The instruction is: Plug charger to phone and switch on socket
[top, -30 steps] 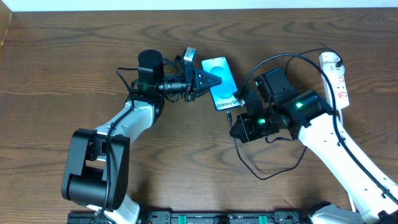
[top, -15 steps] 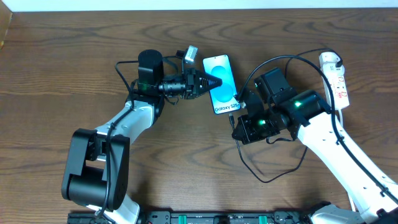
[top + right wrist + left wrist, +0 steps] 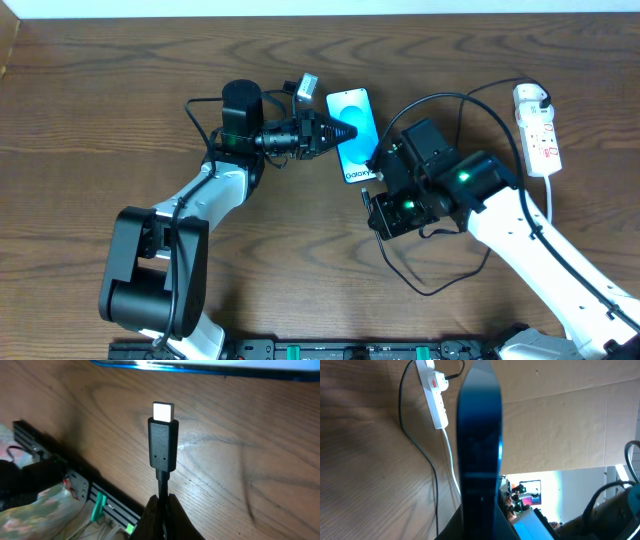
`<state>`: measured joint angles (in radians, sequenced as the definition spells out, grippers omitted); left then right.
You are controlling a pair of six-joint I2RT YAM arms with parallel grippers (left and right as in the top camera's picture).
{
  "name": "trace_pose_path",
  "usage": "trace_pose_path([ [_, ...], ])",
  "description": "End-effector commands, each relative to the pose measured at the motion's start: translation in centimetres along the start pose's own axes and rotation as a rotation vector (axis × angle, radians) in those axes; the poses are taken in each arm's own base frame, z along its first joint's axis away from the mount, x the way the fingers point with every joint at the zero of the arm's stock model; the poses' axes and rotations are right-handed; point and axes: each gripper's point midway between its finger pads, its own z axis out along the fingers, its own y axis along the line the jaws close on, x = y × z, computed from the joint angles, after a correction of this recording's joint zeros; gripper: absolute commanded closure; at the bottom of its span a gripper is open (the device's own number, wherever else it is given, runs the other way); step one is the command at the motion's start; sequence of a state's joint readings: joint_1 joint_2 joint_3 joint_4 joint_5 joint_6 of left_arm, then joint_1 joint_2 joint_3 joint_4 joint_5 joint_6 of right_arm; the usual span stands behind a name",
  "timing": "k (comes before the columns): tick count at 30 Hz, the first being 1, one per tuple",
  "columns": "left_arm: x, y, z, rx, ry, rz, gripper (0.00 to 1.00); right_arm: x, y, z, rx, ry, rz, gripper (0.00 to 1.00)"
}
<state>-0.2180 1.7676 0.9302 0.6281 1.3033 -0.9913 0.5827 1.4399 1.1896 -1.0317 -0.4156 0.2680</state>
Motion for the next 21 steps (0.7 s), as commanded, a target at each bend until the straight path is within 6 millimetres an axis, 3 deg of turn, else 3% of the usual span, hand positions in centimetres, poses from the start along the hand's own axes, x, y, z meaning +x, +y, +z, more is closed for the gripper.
trace_pose_path([
  [1, -0.49, -1.13, -0.06, 0.017, 0.004, 0.036, 0.93, -0.17, -0.84, 0.13, 0.057, -0.011, 0.019, 0.99],
  [7, -0.49, -1.13, -0.06, 0.017, 0.004, 0.041, 0.92, -0.57, -1.38, 0.07, 0.089, -0.031, 0.026, 0.99],
  [21, -0.49, -1.12, -0.06, 0.017, 0.004, 0.048, 0.93, -0.98, -0.59, 0.11, 0.047, -0.043, 0.011, 0.99],
])
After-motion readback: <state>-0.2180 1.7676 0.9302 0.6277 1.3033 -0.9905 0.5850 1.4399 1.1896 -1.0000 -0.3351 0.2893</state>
